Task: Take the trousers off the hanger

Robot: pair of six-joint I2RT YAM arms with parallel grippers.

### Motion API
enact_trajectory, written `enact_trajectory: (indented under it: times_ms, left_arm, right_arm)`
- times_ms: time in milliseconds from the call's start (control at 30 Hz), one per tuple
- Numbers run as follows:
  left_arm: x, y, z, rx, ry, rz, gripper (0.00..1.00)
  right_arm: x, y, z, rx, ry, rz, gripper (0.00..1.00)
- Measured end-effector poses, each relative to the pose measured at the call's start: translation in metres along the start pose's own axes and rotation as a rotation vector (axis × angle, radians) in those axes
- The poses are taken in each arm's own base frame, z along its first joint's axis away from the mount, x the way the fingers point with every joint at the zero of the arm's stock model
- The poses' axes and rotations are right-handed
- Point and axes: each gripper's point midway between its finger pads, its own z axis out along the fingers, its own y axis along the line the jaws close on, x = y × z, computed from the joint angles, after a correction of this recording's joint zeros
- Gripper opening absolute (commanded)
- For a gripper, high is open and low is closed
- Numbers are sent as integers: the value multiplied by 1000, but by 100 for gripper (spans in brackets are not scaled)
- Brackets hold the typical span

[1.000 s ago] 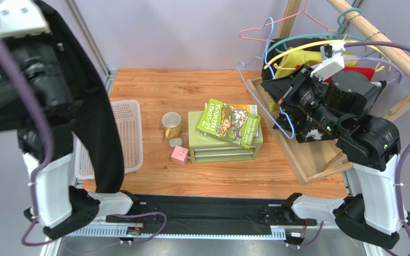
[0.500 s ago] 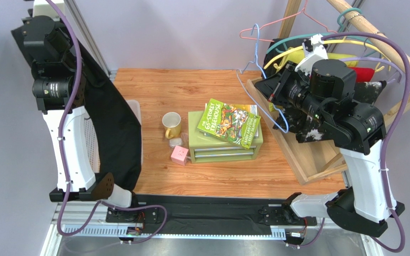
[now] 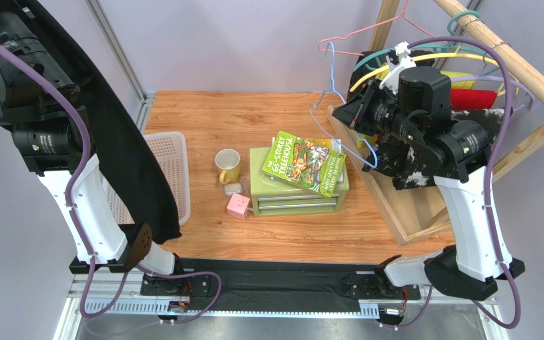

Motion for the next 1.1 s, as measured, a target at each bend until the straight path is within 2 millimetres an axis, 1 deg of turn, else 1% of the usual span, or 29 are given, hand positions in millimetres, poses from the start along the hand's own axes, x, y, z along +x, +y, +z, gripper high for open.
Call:
enact_trajectory:
  times_ms: [67, 167, 200, 267, 367, 400, 433, 500, 567, 600, 667, 733, 767, 867, 967, 1100]
  left_arm:
    - [-16, 8, 2, -26, -63, -20, 0]
    - [-26, 20, 8, -56, -122, -38, 0]
    - [-26, 25, 11, -73, -131, -37, 0]
    - [-22, 28, 15, -86, -133, -39, 0]
    - [-5, 20, 20, -66, -103, -42, 0]
    - [7, 13, 22, -44, -74, -38, 0]
    - [10, 11, 23, -41, -68, -36, 0]
    - [27, 4, 25, -19, -27, -23, 0]
    - [53, -5, 24, 6, 40, 3, 0]
    - [63, -8, 22, 17, 67, 10, 0]
    - [90, -15, 17, 41, 134, 28, 0]
    - [124, -18, 2, 59, 228, 43, 0]
    - [142, -18, -9, 61, 277, 51, 0]
    - [185, -14, -41, 56, 402, 49, 0]
    - [215, -7, -70, 31, 505, 26, 0]
    - [240, 4, -106, -32, 609, -39, 0]
  right_arm:
    - [3, -1, 6, 0, 20, 5, 0]
    - [5, -1, 12, 2, 37, 11, 0]
    - [6, -2, 13, 1, 41, 12, 0]
    - [5, -3, 13, 6, 40, 15, 0]
    - [4, -6, 13, 13, 37, 19, 0]
    - [3, -6, 13, 14, 36, 20, 0]
    - [4, -6, 13, 13, 38, 21, 0]
    - [4, -6, 13, 14, 41, 22, 0]
    - [5, -7, 12, 17, 45, 23, 0]
    - [5, -7, 12, 18, 46, 23, 0]
    - [5, -8, 11, 18, 48, 24, 0]
    - [5, -9, 11, 20, 50, 26, 0]
    - [5, -9, 11, 22, 50, 28, 0]
    - [6, -11, 11, 23, 54, 31, 0]
    - [7, -14, 9, 24, 59, 35, 0]
    - [10, -15, 5, 23, 66, 35, 0]
